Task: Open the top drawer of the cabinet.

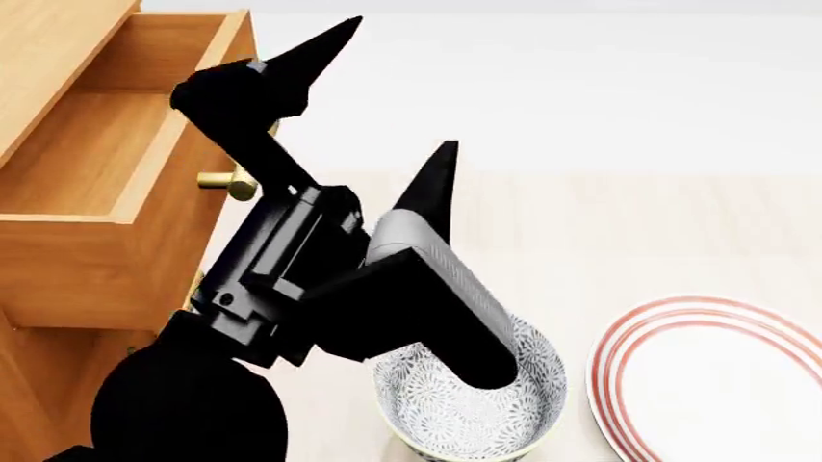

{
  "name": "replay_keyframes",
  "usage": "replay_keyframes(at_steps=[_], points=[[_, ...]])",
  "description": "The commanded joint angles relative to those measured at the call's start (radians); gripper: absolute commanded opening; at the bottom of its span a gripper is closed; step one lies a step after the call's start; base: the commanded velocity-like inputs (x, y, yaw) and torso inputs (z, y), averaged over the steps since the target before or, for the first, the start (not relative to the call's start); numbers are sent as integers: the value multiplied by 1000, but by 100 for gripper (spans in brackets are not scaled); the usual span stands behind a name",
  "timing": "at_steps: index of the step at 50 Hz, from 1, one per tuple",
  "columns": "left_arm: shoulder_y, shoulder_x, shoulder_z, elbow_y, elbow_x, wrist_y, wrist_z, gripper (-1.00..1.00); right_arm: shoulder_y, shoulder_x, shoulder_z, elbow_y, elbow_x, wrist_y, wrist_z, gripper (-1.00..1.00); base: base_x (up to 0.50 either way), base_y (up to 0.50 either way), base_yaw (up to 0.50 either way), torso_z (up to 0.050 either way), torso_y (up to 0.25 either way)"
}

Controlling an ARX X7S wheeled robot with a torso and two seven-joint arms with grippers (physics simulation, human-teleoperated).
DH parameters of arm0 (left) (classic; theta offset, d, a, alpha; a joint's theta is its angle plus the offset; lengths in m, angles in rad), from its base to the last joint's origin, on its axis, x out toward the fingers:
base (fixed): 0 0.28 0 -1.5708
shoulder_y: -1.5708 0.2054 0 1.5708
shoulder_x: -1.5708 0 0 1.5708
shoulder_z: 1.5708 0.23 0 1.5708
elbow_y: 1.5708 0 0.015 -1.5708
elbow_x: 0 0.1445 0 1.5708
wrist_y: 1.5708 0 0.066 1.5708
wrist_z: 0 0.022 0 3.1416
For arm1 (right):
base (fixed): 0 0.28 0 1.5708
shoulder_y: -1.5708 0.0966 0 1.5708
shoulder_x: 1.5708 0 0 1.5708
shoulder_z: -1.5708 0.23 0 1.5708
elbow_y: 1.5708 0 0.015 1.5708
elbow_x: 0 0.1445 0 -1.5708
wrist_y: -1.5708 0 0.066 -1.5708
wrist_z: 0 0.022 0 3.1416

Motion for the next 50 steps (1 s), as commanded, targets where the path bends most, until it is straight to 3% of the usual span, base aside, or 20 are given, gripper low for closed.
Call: replay_keyframes(at_steps=[1, 15, 22, 23, 28, 50], points=[[-62, 35, -100, 134, -118, -150, -23, 100, -1, -16, 16, 0, -13, -4, -16, 100, 0, 0, 0, 0, 0], [-109, 17, -215, 84, -233, -174, -129, 100, 1, -14, 12, 5, -11, -2, -12, 100, 0, 0, 0, 0, 0], [-132, 9, -246, 44, -279, -195, -127, 100, 3, -13, 14, 4, -9, 0, -4, 100, 0, 0, 0, 0, 0], [-135, 33, -297, 48, -334, -241, -99, 100, 4, -12, 15, 3, -9, 3, -3, 100, 0, 0, 0, 0, 0], [-171, 35, -336, 21, -404, -271, -124, 100, 6, -14, 14, 9, -10, 0, 0, 100, 0, 0, 0, 0, 0], [-227, -9, -406, -235, -498, -146, -229, 100, 13, -13, 8, 21, -3, 1, 1, 100, 0, 0, 0, 0, 0]])
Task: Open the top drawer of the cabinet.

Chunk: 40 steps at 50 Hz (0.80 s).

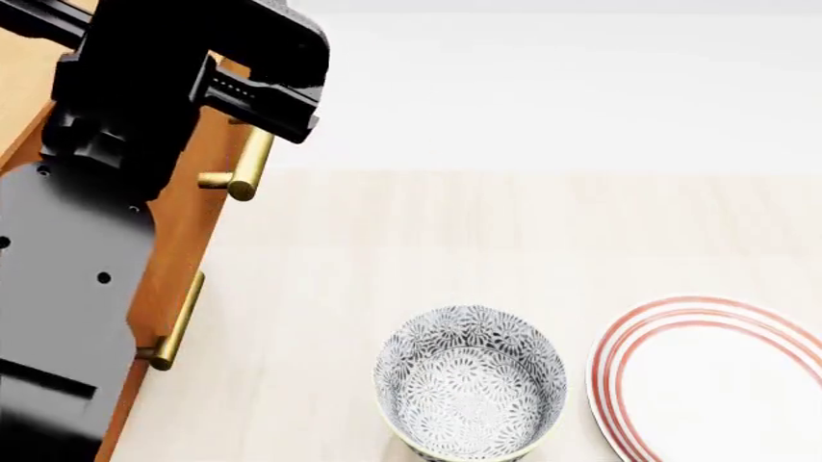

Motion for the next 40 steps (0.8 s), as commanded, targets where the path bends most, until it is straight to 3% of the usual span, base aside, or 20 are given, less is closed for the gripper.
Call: replay_keyframes(at_steps=[1, 13, 40], points=[[-26, 4, -73, -152, -49, 70, -27, 100, 5, -17, 17, 5, -11, -1, -18, 100, 0, 0, 0, 0, 0], [-38, -3, -95, -289, -92, 151, -62, 100, 2, -14, 13, 1, -9, -1, -16, 100, 0, 0, 0, 0, 0], [-78, 15, -195, -432, -247, 179, -73, 100, 1, -6, 4, -8, -4, -2, -13, 100, 0, 0, 0, 0, 0]])
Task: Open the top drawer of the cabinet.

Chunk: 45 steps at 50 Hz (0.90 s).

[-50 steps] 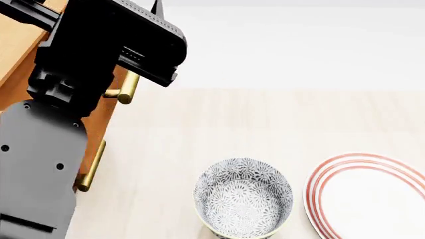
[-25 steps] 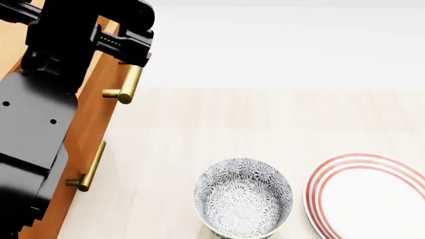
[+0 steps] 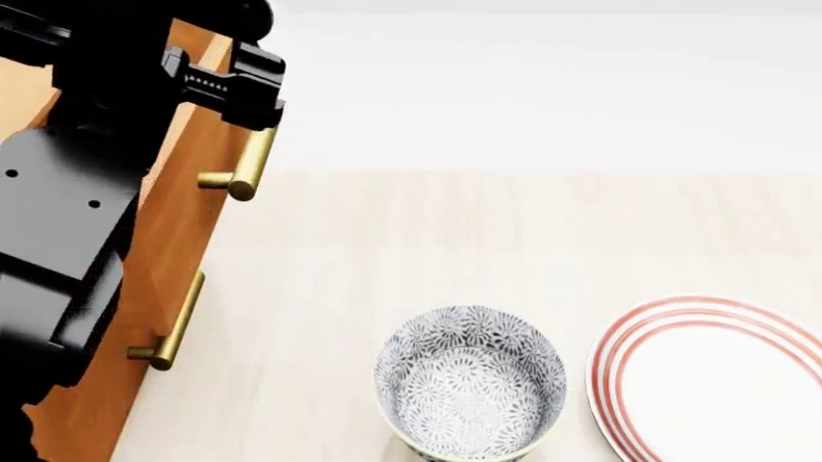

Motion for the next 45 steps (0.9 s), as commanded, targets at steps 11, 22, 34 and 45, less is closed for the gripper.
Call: replay_keyframes(at_steps=[11, 22, 34, 45], points=[[-52, 52, -145, -63, -188, -77, -15, 100, 2, -13, 12, 0, -12, -4, -19, 100, 0, 0, 0, 0, 0], [-79, 52, -174, -58, -326, -148, -67, 100, 4, -10, 11, -1, -12, -5, -14, 100, 0, 0, 0, 0, 0], [-125, 52, -230, -76, -495, -214, -157, 100, 8, -9, 13, 1, -9, -5, -8, 100, 0, 0, 0, 0, 0], [-164, 51, -278, -150, -566, -236, -283, 100, 6, -7, 8, 1, -9, -7, -7, 100, 0, 0, 0, 0, 0]])
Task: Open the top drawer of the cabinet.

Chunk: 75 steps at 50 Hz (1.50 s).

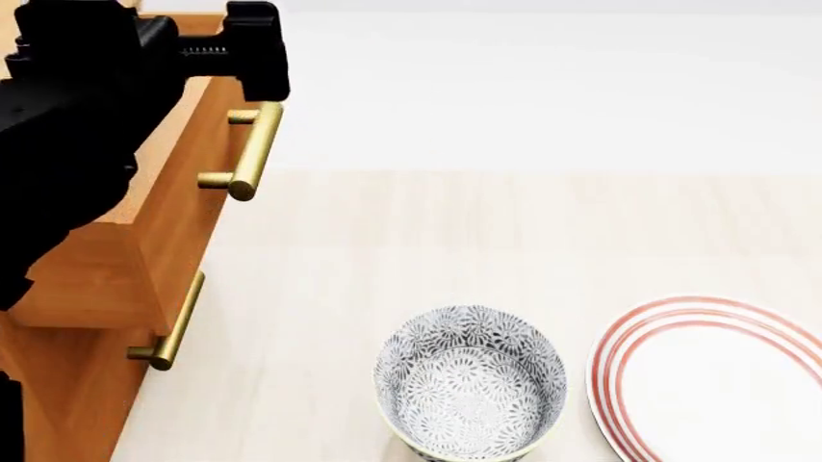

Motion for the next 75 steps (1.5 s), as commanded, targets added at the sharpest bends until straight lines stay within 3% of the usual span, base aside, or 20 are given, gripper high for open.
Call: replay_keyframes(at_steps=[1, 8, 25, 43, 75], points=[[-40, 16, -72, -66, -84, -23, -91, 100, 0, -15, 19, 4, -13, -7, -19, 100, 0, 0, 0, 0, 0], [-67, 3, -68, -111, -102, -20, -118, 100, 2, -15, 16, 7, -11, -7, -19, 100, 0, 0, 0, 0, 0], [-146, 12, -162, -238, -230, -63, -196, 100, 2, -13, 8, 4, -15, -11, -16, 100, 0, 0, 0, 0, 0], [-225, 9, -264, -387, -345, -17, -276, 100, 0, -7, 1, -1, -19, -17, -13, 100, 0, 0, 0, 0, 0], [-242, -7, -278, -531, -416, 64, -358, 100, 10, -7, 0, 13, -7, -15, -8, 100, 0, 0, 0, 0, 0]])
